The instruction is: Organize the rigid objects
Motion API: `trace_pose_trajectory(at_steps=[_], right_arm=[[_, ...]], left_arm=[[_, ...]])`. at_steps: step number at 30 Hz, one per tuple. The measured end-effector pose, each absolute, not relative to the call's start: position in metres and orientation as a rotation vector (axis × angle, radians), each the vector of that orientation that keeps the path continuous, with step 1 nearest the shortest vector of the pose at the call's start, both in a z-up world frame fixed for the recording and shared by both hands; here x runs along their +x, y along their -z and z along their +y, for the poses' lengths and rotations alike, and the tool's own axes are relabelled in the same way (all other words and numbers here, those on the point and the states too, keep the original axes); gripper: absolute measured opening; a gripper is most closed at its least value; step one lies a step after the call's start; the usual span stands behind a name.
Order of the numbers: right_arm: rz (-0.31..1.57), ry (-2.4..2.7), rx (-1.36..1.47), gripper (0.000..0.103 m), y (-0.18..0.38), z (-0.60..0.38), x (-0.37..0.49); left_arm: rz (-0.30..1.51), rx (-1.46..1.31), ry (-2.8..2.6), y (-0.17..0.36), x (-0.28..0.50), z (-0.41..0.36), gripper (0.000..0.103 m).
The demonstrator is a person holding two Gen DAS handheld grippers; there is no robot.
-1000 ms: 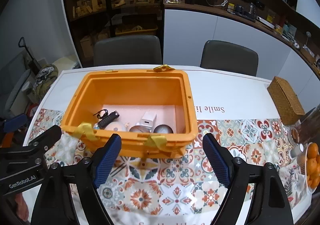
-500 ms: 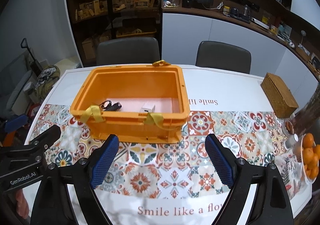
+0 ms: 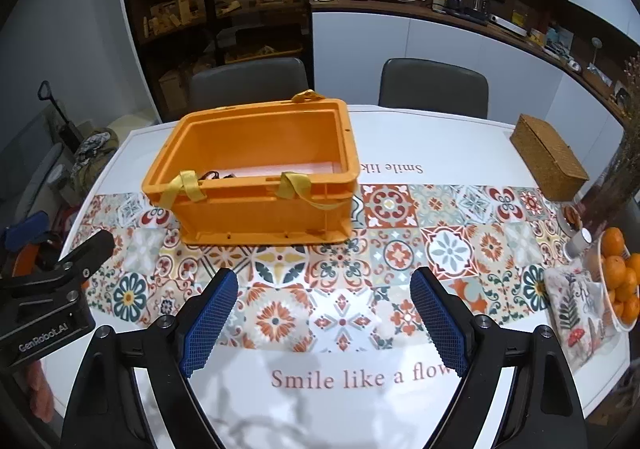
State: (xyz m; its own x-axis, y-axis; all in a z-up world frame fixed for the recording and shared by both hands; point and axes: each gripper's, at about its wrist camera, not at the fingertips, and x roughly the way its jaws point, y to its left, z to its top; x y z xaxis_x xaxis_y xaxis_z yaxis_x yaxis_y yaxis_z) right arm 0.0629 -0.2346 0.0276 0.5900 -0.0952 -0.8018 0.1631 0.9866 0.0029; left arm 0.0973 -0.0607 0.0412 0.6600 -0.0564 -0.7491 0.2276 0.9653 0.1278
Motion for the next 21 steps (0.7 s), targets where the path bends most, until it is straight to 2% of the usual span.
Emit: trace_pose_trajectory(at_steps=[21], right_arm=[[0.941, 0.129, 0.081, 0.088, -0.028, -0.230, 0.045]], left_arm=[[0.889, 0.190, 0.186, -0.034, 0.082, -0.055, 0.103]])
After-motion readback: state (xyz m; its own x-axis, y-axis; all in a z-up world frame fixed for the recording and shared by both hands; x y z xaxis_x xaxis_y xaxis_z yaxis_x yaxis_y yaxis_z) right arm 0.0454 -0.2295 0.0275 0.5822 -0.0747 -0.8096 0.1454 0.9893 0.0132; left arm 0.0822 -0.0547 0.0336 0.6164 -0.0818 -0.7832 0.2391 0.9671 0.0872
